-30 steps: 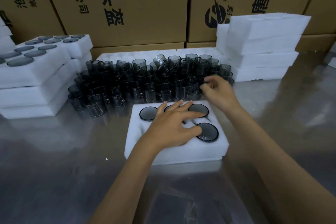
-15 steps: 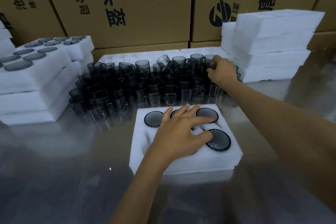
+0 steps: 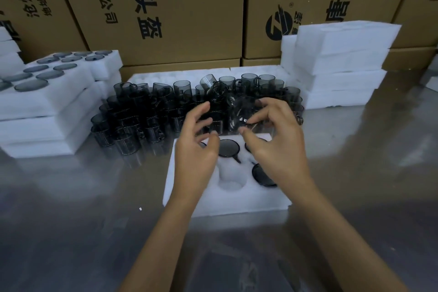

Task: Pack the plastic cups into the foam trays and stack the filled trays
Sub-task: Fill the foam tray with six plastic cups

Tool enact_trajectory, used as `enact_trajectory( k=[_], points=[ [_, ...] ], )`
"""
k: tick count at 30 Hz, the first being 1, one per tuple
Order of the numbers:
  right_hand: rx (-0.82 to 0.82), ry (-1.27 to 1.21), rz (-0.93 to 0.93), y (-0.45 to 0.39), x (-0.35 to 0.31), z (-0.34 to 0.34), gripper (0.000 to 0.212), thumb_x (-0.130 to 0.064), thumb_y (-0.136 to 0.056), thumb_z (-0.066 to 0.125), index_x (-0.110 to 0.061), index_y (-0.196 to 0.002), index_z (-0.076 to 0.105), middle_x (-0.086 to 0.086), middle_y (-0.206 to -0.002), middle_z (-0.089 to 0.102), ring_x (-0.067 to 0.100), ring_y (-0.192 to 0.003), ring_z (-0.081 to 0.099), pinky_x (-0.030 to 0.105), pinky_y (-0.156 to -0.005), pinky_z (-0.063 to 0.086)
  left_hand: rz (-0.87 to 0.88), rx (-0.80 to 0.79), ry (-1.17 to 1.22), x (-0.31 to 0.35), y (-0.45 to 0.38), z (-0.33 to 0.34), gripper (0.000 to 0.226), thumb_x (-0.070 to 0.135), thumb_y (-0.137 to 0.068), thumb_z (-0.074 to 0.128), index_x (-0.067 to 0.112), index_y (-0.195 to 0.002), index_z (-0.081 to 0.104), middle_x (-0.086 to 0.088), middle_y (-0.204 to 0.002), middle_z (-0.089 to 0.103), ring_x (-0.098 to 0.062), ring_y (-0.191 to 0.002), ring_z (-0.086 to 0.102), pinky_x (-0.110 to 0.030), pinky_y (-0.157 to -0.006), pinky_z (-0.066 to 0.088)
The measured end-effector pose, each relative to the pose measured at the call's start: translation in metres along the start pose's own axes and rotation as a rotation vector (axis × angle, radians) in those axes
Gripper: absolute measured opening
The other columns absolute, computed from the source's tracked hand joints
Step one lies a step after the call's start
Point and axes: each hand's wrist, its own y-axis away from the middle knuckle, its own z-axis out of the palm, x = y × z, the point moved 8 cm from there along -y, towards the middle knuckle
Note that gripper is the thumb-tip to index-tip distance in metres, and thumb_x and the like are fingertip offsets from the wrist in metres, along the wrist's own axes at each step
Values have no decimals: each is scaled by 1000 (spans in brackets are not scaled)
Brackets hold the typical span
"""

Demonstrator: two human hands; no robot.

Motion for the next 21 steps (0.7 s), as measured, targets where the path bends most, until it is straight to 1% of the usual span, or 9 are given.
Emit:
enact_trajectory(
  k=[2,4,7,9,11,14,17,19,21],
  points=[
    [-29,2,-56,11,-15,6,14,-11,-79,78,-11,-84,65,-5,-124,55,15,-115,56,35,-93,50,9,58,63,4,2,-6,45,-3,-97,53,25,-133,54,11,-132,59,-3,-114,62,-25,-94,52],
    [-28,15,-104,19,-24,9,13,-10,-79,78,-10,-84,65,-1,-124,56,18,-116,57,29,-95,47,-32,51,146,4,3,-4,35,4,-100,51,22,-129,58,7,-127,64,-6,-111,65,-29,-90,55],
    [-39,47,-166,26,-28,11,17,-13,-79,76,-12,-91,64,-2,-126,55,18,-119,54,20,-97,41,-182,-16,345,-3,3,4,24,16,-103,50,23,-121,64,2,-109,74,-12,-93,72,-22,-73,56],
    [-47,35,-155,28,-24,10,36,-14,-79,75,-19,-110,58,-11,-125,53,14,-116,53,22,-94,44,-248,-51,439,-5,3,6,19,23,-101,54,26,-115,67,-1,-101,76,-13,-82,73,-20,-68,55],
    [-76,-22,-77,28,-16,10,65,-15,-78,77,-32,-133,44,-22,-121,49,10,-113,53,26,-92,47,-262,-86,456,-6,4,10,19,30,-96,61,28,-114,69,-3,-104,76,-16,-83,74,-22,-69,56],
    [-101,-44,-15,29,-8,12,86,-19,-79,77,-36,-148,28,-18,-119,50,10,-113,53,26,-93,47,-265,-120,445,-7,6,14,34,31,-87,71,27,-120,66,-2,-105,75,-17,-85,74,-21,-70,56],
    [-143,-11,8,30,-3,15,80,-24,-82,76,-29,-150,33,-12,-125,51,11,-120,51,29,-99,45,-253,-126,457,-7,6,14,37,23,-87,72,28,-123,64,-6,-109,74,-28,-96,73,-22,-72,56],
    [-173,-5,35,32,2,19,71,-27,-84,75,-27,-147,42,-13,-132,50,9,-127,48,32,-103,46,-241,-136,470,-7,7,13,35,20,-88,71,31,-121,66,-7,-111,74,-28,-102,71,-23,-73,56],
    [-175,-14,53,33,6,20,65,-28,-84,75,-26,-143,48,-12,-133,52,10,-126,50,37,-101,48,-242,-149,474,-7,7,14,36,21,-87,71,32,-121,66,-7,-111,74,-27,-104,71,-23,-74,56]
  ],
)
